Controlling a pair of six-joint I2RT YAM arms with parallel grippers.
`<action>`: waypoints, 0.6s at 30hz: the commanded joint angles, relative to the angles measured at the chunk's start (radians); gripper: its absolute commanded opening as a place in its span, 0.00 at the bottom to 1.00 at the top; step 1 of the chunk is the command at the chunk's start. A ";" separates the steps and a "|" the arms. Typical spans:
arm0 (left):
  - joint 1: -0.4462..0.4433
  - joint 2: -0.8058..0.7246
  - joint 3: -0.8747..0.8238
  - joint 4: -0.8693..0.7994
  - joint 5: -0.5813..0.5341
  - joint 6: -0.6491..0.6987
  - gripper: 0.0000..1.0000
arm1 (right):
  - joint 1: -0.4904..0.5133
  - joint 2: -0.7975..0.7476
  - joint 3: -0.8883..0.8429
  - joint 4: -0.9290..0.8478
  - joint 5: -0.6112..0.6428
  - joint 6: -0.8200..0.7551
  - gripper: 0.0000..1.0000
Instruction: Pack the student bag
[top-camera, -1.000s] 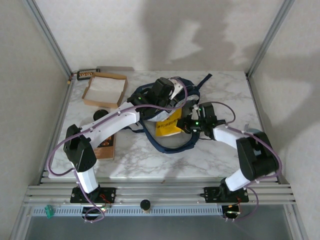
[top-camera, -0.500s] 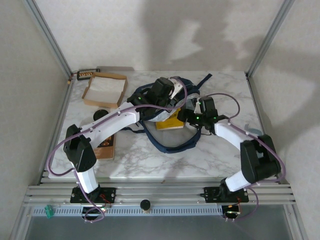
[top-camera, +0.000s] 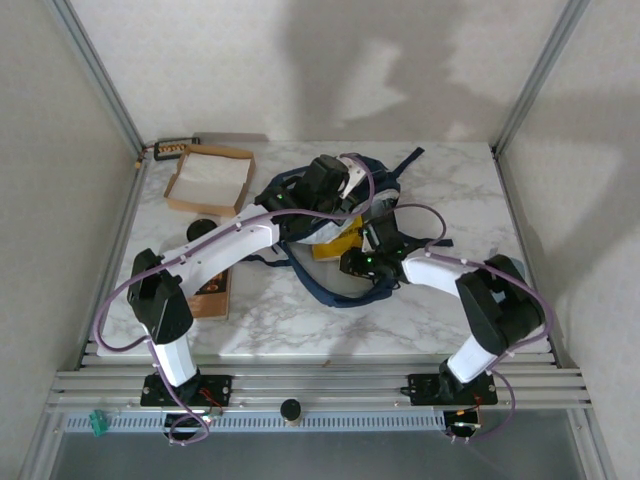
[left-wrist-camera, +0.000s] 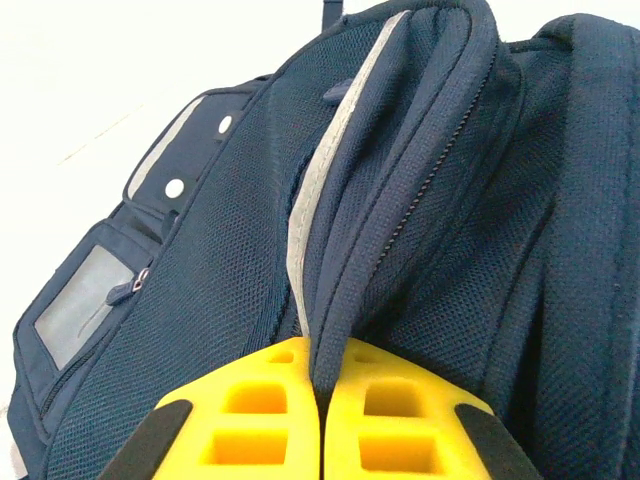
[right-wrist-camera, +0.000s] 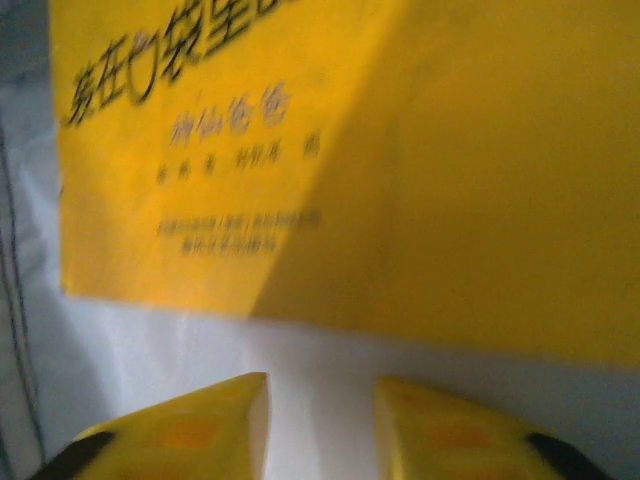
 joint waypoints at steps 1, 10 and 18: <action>-0.018 -0.022 0.074 0.095 0.008 -0.021 0.00 | 0.004 0.045 0.078 0.138 0.121 -0.016 0.27; -0.018 -0.013 0.074 0.093 -0.020 -0.018 0.00 | 0.002 0.094 0.146 0.204 0.225 -0.081 0.25; -0.018 0.000 0.040 0.123 -0.054 -0.066 0.00 | 0.000 -0.230 -0.104 0.182 0.122 -0.165 0.40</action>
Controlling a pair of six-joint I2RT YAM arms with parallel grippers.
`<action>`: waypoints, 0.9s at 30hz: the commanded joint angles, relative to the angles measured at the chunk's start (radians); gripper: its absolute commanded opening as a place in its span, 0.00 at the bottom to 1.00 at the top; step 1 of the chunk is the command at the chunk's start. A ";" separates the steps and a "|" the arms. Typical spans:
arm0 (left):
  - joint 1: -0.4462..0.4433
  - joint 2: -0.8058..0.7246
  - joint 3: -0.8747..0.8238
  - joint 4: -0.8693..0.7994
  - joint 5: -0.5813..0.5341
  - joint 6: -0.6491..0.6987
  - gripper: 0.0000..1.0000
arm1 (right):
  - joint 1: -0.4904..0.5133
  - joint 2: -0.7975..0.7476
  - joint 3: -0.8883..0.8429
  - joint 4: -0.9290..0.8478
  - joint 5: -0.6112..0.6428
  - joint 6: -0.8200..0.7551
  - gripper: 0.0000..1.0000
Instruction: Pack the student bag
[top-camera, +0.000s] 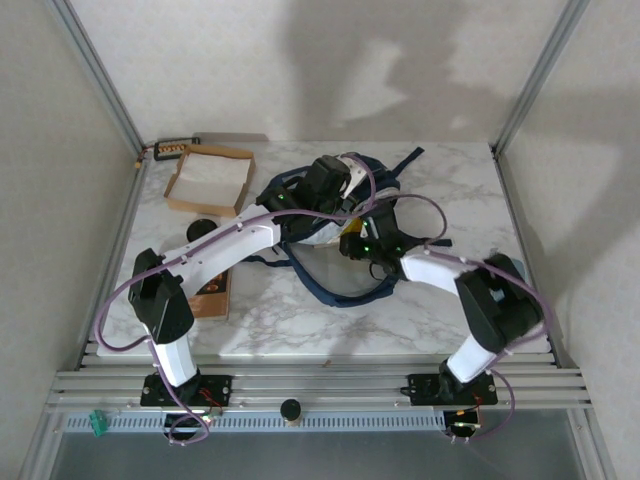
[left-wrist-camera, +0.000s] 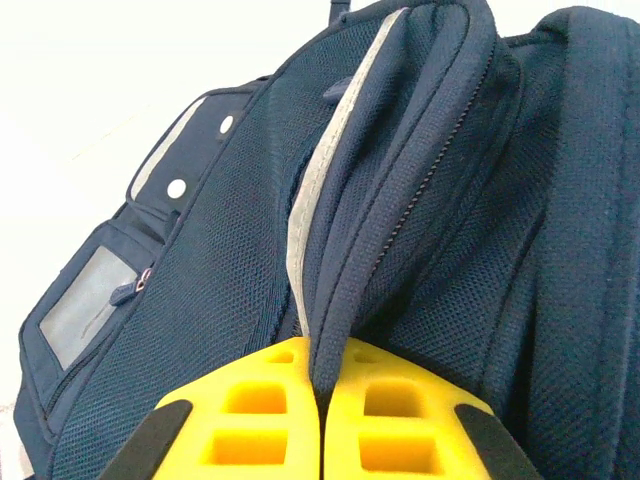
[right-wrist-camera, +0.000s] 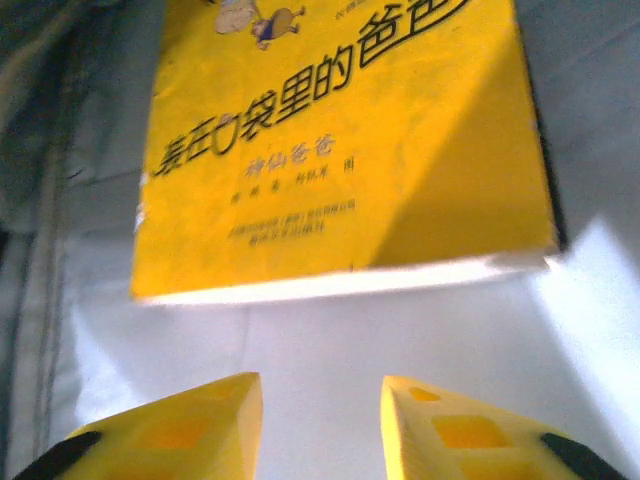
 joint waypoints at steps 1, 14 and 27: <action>-0.013 0.002 0.030 0.121 -0.018 -0.071 0.00 | 0.001 -0.220 -0.101 0.010 -0.018 -0.070 0.41; -0.012 -0.146 -0.324 0.242 0.311 -0.287 0.45 | -0.003 -0.636 -0.031 -0.288 -0.124 -0.071 0.58; 0.374 -0.717 -0.937 0.068 0.016 -0.765 0.93 | 0.208 -0.361 0.022 -0.126 -0.198 0.067 0.65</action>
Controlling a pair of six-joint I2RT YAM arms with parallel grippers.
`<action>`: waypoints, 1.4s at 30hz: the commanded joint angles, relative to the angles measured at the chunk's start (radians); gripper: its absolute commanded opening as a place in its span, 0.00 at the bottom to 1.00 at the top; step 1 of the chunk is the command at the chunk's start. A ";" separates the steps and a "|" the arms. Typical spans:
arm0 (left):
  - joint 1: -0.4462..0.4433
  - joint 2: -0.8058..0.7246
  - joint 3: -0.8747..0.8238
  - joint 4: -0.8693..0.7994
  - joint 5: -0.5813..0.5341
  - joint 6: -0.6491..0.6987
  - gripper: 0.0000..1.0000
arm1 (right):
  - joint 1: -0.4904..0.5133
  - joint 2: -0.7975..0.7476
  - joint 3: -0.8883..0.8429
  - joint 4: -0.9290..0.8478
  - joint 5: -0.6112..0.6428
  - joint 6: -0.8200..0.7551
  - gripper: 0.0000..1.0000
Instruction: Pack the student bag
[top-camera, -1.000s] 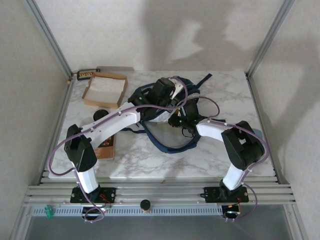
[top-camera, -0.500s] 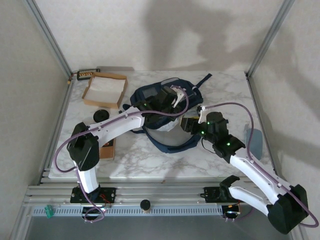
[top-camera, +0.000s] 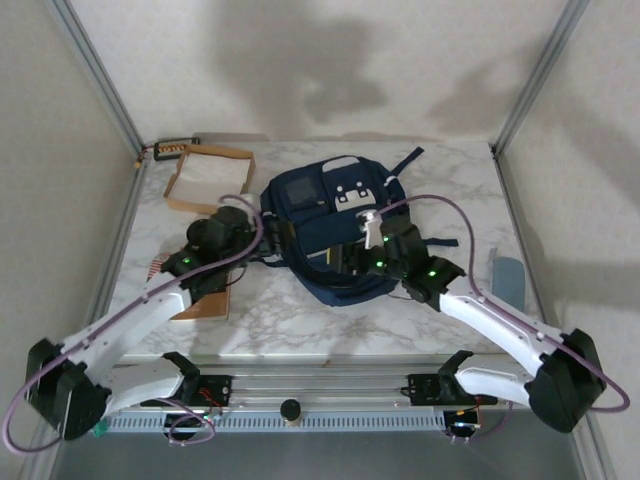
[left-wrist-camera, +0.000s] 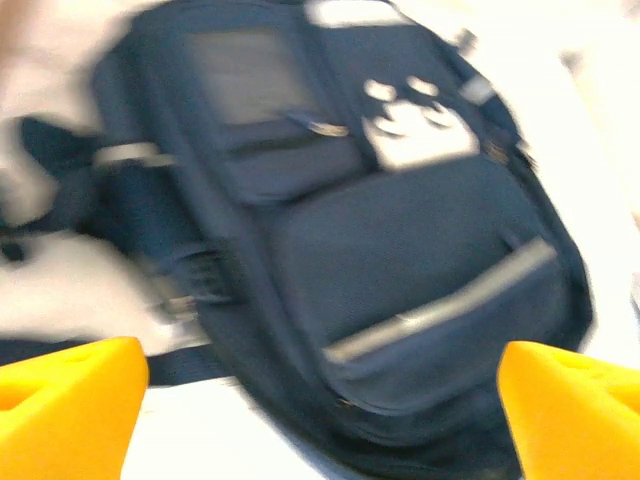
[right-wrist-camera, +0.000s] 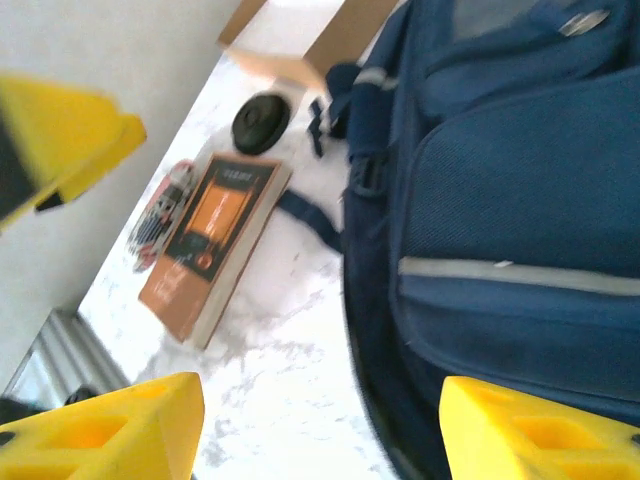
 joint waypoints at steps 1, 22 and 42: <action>0.136 -0.017 -0.109 -0.136 -0.097 -0.132 0.94 | 0.063 0.061 0.013 0.104 -0.027 0.062 0.65; 0.546 0.286 -0.140 -0.055 -0.170 -0.012 1.00 | 0.151 0.311 0.047 0.191 -0.023 0.115 0.69; 0.489 0.343 -0.265 0.021 -0.042 -0.114 0.99 | 0.147 0.282 0.050 0.137 0.026 0.100 0.71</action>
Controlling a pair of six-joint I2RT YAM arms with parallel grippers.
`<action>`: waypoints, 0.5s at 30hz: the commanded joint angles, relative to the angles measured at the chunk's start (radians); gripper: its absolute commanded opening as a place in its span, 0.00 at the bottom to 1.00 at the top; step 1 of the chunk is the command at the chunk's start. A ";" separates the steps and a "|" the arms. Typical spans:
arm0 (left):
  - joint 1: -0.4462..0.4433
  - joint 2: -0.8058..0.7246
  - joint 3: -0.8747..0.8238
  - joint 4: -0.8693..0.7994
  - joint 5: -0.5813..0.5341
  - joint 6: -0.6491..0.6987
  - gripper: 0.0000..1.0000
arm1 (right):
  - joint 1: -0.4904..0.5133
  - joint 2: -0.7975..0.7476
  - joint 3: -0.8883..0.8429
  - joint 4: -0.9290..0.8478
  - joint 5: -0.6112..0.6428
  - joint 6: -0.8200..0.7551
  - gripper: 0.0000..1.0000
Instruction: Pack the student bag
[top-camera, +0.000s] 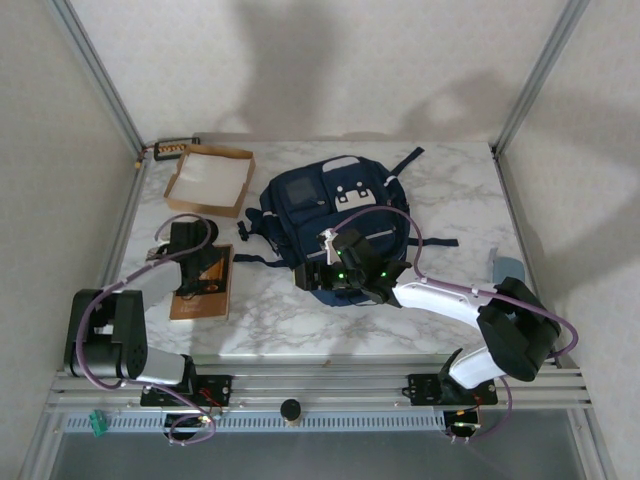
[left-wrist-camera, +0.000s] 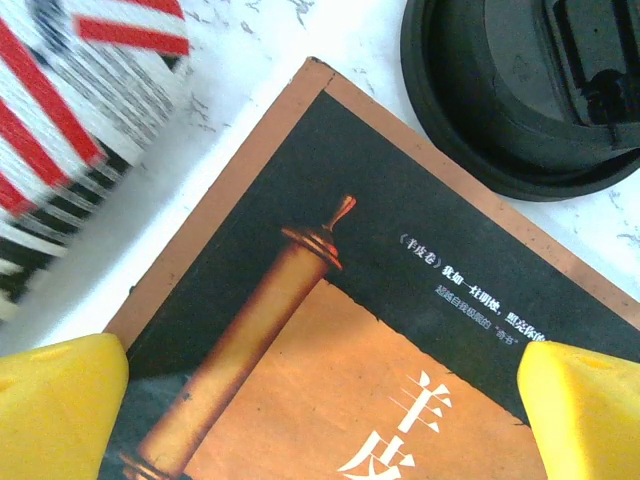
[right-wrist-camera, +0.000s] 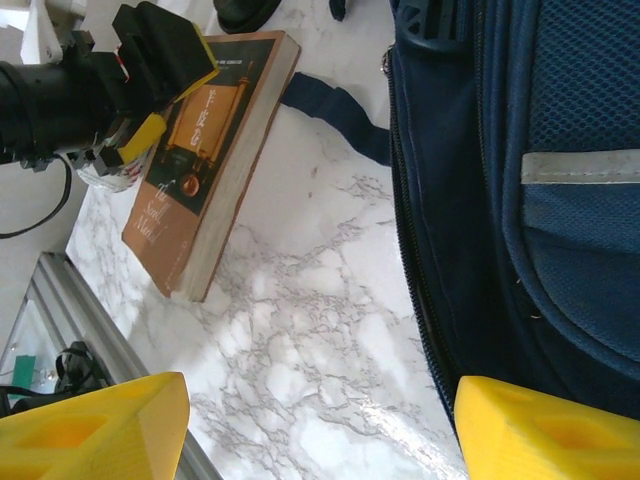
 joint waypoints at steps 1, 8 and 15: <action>-0.048 0.000 -0.053 -0.080 0.062 -0.076 0.99 | 0.002 -0.028 0.026 -0.024 0.023 -0.018 0.72; -0.161 -0.081 -0.103 -0.083 0.107 -0.177 0.99 | -0.012 -0.035 0.021 -0.041 0.019 -0.023 0.73; -0.218 -0.260 -0.094 -0.207 -0.042 -0.276 0.99 | -0.010 0.036 0.082 -0.076 -0.040 -0.027 0.75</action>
